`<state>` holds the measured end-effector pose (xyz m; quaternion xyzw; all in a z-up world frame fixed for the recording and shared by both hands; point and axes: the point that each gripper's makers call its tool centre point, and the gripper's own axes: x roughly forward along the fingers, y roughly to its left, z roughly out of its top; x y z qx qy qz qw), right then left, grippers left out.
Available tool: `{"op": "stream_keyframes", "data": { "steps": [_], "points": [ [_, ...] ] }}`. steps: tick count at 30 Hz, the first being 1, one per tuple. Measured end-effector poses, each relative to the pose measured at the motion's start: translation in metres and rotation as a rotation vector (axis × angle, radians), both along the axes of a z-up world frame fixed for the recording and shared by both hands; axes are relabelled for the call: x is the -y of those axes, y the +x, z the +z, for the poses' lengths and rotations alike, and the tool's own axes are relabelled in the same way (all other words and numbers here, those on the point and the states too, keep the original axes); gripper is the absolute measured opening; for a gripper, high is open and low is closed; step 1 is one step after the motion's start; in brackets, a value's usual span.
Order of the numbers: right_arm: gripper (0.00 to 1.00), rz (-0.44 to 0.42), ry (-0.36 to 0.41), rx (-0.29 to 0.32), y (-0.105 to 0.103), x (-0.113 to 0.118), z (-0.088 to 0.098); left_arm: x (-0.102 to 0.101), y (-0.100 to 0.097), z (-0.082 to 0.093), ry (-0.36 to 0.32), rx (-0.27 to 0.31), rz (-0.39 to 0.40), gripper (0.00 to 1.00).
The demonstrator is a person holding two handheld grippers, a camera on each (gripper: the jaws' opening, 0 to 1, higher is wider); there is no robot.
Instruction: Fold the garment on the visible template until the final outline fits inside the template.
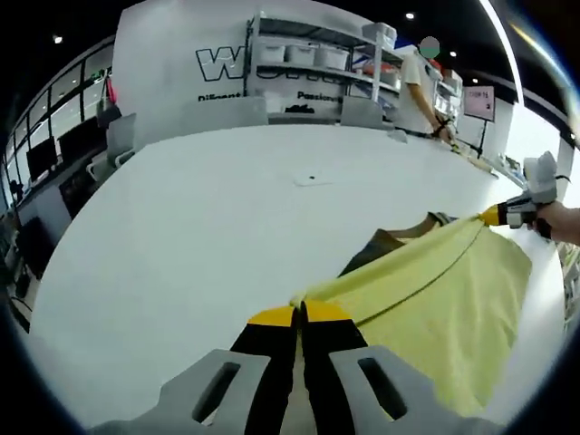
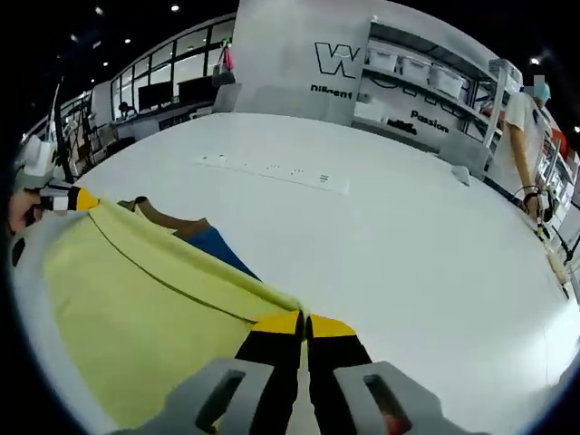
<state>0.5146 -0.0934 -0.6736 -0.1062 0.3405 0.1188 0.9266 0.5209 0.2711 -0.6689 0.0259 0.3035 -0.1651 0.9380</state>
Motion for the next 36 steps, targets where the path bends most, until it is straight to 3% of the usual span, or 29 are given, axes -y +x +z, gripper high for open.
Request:
{"op": "stream_keyframes", "data": {
  "steps": [5,7,11,20,28,31,36],
  "points": [
    [0.00,-0.009,-0.009,-0.012,0.001,0.001,-0.001,-0.001,0.000,0.000,0.002,0.007,0.020,0.00],
    [0.00,-0.020,-0.007,-0.016,0.002,0.001,-0.002,0.001,0.001,0.000,0.097,0.045,-0.017,0.00],
    [0.00,-0.005,-0.015,-0.020,0.002,0.001,-0.002,0.000,0.001,0.000,0.081,0.025,0.000,0.00],
    [0.00,0.065,-0.055,-0.031,-0.010,0.000,-0.002,-0.001,-0.003,0.000,0.116,0.042,-0.032,0.00],
    [0.00,0.063,-0.051,-0.012,-0.027,-0.003,-0.002,-0.004,-0.020,0.000,0.120,0.045,-0.052,0.00],
    [0.00,0.055,-0.049,0.010,-0.034,-0.005,-0.003,-0.007,-0.025,0.000,0.089,0.047,-0.015,0.00],
    [0.00,0.065,-0.039,0.004,-0.043,-0.006,-0.003,-0.010,-0.037,0.000,0.091,0.055,-0.017,0.00]
  ]
}}
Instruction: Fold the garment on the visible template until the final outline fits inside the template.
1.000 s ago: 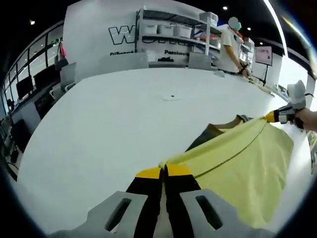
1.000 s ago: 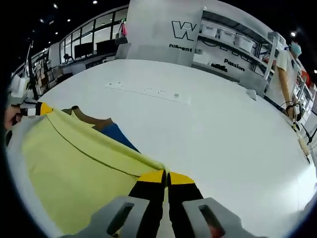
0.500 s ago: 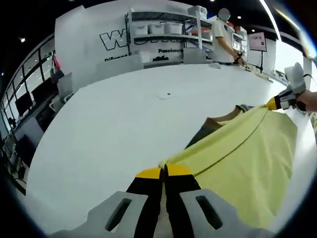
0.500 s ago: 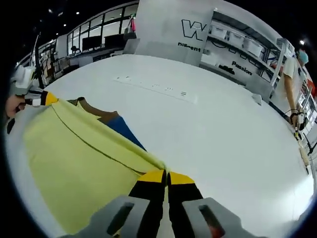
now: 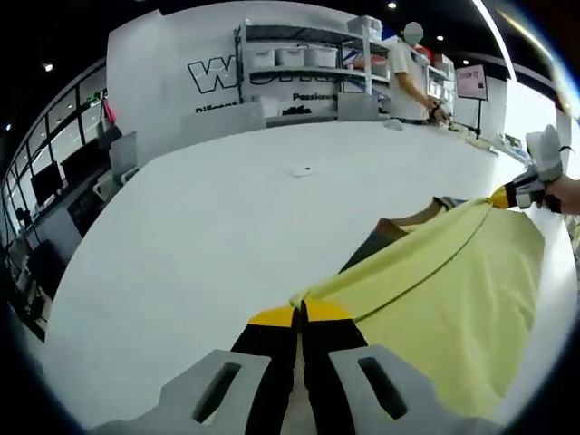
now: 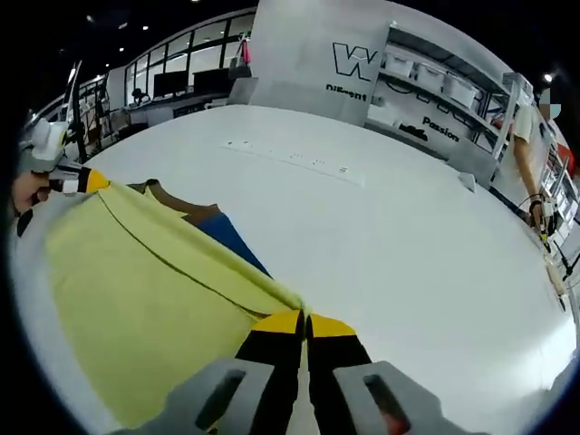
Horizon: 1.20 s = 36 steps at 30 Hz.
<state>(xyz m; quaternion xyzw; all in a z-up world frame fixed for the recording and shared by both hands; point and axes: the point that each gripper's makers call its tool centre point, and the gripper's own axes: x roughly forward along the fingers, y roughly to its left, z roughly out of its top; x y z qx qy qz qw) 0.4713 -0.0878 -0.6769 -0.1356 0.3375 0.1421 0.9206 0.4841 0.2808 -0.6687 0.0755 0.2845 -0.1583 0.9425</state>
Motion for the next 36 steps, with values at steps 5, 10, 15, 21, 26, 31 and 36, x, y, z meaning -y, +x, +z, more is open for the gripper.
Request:
{"op": "stream_keyframes", "data": {
  "steps": [5,10,15,21,26,31,36],
  "points": [
    [0.00,0.023,-0.032,0.014,-0.010,-0.003,0.000,-0.001,-0.014,0.000,0.025,-0.002,-0.020,0.00],
    [0.00,0.025,-0.029,0.022,-0.020,-0.003,-0.001,-0.004,-0.022,0.000,-0.011,-0.003,0.000,0.00],
    [0.00,0.007,0.012,0.033,-0.028,-0.002,-0.002,-0.005,-0.033,0.000,-0.007,0.001,-0.015,0.00],
    [0.00,0.024,0.002,0.031,-0.043,-0.006,-0.002,-0.006,-0.045,0.000,-0.004,0.006,-0.024,0.00],
    [0.00,0.025,0.004,0.029,-0.048,-0.005,-0.003,-0.006,-0.048,0.000,-0.008,0.019,-0.029,0.00],
    [0.00,0.018,0.010,0.032,-0.048,-0.006,-0.003,-0.005,-0.048,0.001,-0.018,0.032,-0.067,0.00],
    [0.00,0.010,0.038,0.066,-0.046,-0.007,0.002,-0.004,-0.048,0.008,-0.037,0.094,-0.062,0.02]
  ]
}}
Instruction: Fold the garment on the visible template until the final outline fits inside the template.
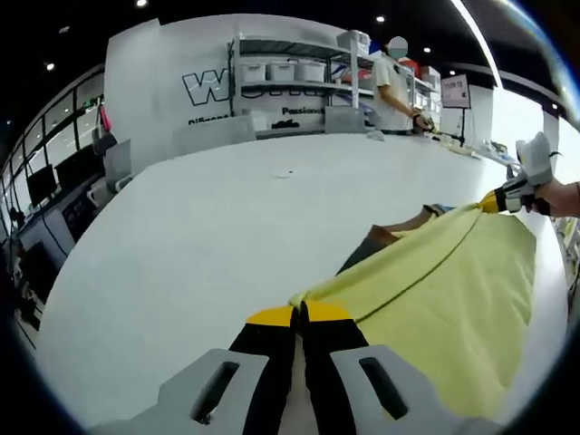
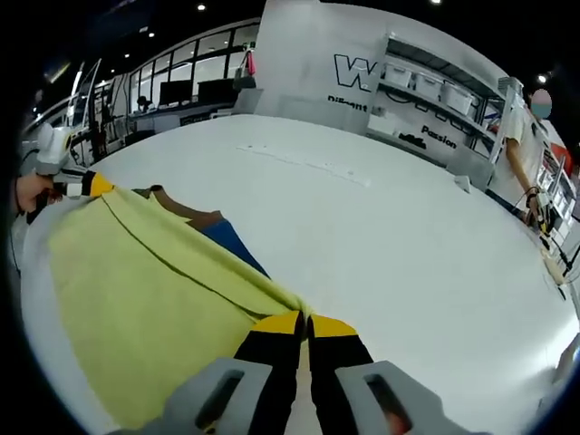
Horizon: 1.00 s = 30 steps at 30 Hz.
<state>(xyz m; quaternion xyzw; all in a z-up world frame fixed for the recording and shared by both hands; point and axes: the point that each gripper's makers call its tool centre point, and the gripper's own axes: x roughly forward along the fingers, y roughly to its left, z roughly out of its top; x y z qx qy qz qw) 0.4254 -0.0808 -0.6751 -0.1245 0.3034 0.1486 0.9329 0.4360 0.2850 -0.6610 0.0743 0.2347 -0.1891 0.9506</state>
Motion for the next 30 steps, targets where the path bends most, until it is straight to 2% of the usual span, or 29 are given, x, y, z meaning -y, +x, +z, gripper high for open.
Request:
{"op": "stream_keyframes", "data": {
  "steps": [2,4,5,7,9,10,11,12,14,17,18,19,20,21,25,28,30],
  "points": [
    [0.10,0.028,0.051,0.098,0.009,-0.004,0.019,0.003,0.002,0.016,0.044,0.091,-0.047,0.04],
    [0.16,0.059,0.017,0.123,0.008,-0.003,0.027,0.006,0.000,0.025,0.052,0.120,-0.083,0.07],
    [0.15,0.092,-0.020,0.123,0.007,-0.003,0.029,0.009,-0.002,0.031,0.068,0.139,-0.126,0.10],
    [0.16,0.157,-0.018,0.128,0.005,-0.009,0.030,0.010,-0.004,0.036,0.127,0.153,-0.186,0.14],
    [0.18,0.211,-0.040,0.105,0.000,-0.012,0.027,0.015,-0.008,0.040,0.238,0.192,-0.300,0.20],
    [0.19,0.220,-0.046,0.110,-0.001,-0.013,0.028,0.016,-0.010,0.039,0.259,0.193,-0.327,0.23],
    [0.22,0.258,-0.072,0.128,-0.002,-0.015,0.031,0.018,-0.014,0.036,0.327,0.190,-0.396,0.26],
    [0.24,0.283,-0.095,0.129,-0.004,-0.015,0.030,0.019,-0.017,0.032,0.370,0.183,-0.434,0.28],
    [0.24,0.340,-0.158,0.119,-0.008,-0.015,0.027,0.014,-0.024,0.021,0.502,0.161,-0.503,0.28],
    [0.24,0.383,-0.200,0.109,-0.010,-0.015,0.022,0.012,-0.025,0.015,0.535,0.144,-0.513,0.26],
    [0.26,0.405,-0.246,0.110,-0.011,-0.013,0.021,0.015,-0.027,0.015,0.520,0.154,-0.527,0.28],
    [0.28,0.407,-0.256,0.108,-0.011,-0.013,0.020,0.013,-0.025,0.014,0.522,0.151,-0.524,0.28],
    [0.27,0.408,-0.265,0.106,-0.011,-0.012,0.018,0.013,-0.025,0.013,0.526,0.150,-0.526,0.28],
    [0.26,0.414,-0.296,0.076,-0.012,-0.008,0.013,0.010,-0.023,0.011,0.560,0.156,-0.537,0.27],
    [0.22,0.450,-0.336,0.081,-0.010,-0.007,0.011,0.011,-0.019,0.007,0.580,0.153,-0.555,0.26],
    [0.21,0.513,-0.417,0.093,-0.007,-0.009,0.011,0.012,-0.015,0.005,0.629,0.164,-0.584,0.25],
    [0.18,0.526,-0.438,0.097,-0.005,-0.010,0.011,0.012,-0.012,0.003,0.650,0.162,-0.609,0.24]
  ]
}}
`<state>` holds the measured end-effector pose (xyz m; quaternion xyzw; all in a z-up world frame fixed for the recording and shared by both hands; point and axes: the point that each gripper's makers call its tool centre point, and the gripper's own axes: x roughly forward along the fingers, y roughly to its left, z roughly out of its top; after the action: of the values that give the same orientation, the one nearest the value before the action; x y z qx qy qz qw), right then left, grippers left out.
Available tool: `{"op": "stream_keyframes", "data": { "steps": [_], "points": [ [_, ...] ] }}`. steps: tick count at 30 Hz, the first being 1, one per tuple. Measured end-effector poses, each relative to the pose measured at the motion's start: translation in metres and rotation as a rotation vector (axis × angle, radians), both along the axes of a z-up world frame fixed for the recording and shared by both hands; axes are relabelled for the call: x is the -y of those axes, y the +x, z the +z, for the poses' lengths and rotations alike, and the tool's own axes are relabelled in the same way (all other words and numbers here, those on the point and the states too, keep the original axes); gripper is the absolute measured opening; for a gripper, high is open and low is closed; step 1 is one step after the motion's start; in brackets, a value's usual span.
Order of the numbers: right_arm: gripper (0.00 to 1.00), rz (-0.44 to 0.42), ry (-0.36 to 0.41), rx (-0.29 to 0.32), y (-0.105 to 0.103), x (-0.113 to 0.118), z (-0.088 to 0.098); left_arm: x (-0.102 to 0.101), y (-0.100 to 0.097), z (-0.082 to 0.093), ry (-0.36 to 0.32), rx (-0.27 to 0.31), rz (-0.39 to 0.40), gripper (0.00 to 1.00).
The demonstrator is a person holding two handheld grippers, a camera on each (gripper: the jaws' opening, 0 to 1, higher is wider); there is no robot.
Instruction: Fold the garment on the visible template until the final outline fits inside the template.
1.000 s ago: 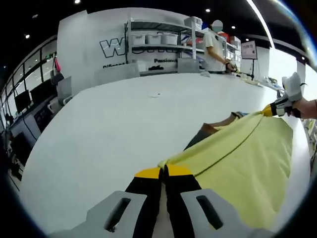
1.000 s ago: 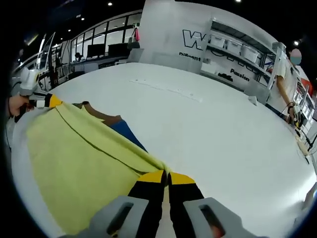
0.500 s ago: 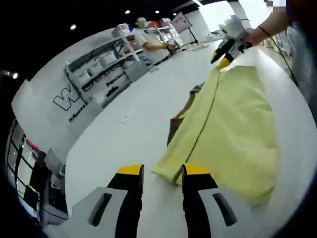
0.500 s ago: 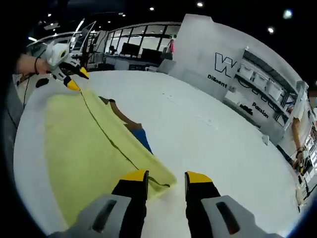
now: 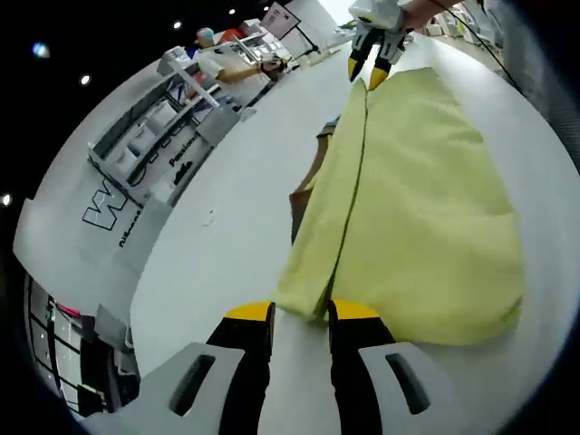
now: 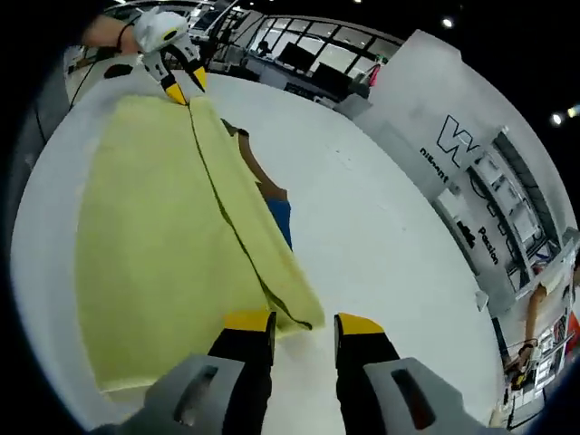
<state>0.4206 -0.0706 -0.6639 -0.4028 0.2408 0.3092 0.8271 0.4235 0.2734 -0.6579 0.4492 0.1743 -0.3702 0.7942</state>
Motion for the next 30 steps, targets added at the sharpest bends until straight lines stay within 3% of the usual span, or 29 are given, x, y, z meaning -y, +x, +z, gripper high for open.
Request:
{"op": "stream_keyframes", "data": {
  "steps": [1,3,5,7,11,16,20,24,27,30],
  "points": [
    [0.14,-0.007,-0.007,-0.006,0.001,0.001,-0.001,0.000,-0.001,0.003,0.038,0.009,-0.026,0.24],
    [0.10,-0.013,0.002,-0.002,0.004,0.001,0.001,0.001,0.001,0.005,0.037,0.005,-0.013,0.20],
    [0.00,-0.027,0.028,-0.016,0.004,0.002,0.001,0.006,-0.002,0.001,0.052,-0.013,-0.055,0.09],
    [0.00,-0.035,0.058,-0.021,0.004,0.000,0.003,0.008,-0.002,-0.001,0.055,-0.028,-0.054,0.04],
    [0.00,-0.049,0.079,-0.017,0.006,0.002,0.006,0.008,0.006,0.011,-0.016,-0.009,-0.003,0.05],
    [0.00,-0.119,0.169,-0.035,0.013,0.005,0.009,0.004,0.015,0.019,-0.086,-0.019,0.050,0.04],
    [0.00,-0.195,0.263,-0.057,0.023,0.007,0.012,0.004,0.025,0.024,-0.152,-0.055,0.091,0.05],
    [0.00,-0.284,0.363,-0.096,0.028,0.004,0.014,0.001,0.038,0.023,-0.232,-0.140,0.178,0.05],
    [0.00,-0.355,0.506,-0.125,0.036,0.001,0.016,-0.002,0.046,0.020,-0.266,-0.198,0.233,0.05],
    [0.00,-0.372,0.489,-0.132,0.040,0.003,0.013,0.001,0.052,0.020,-0.246,-0.184,0.219,0.05]
  ]
}}
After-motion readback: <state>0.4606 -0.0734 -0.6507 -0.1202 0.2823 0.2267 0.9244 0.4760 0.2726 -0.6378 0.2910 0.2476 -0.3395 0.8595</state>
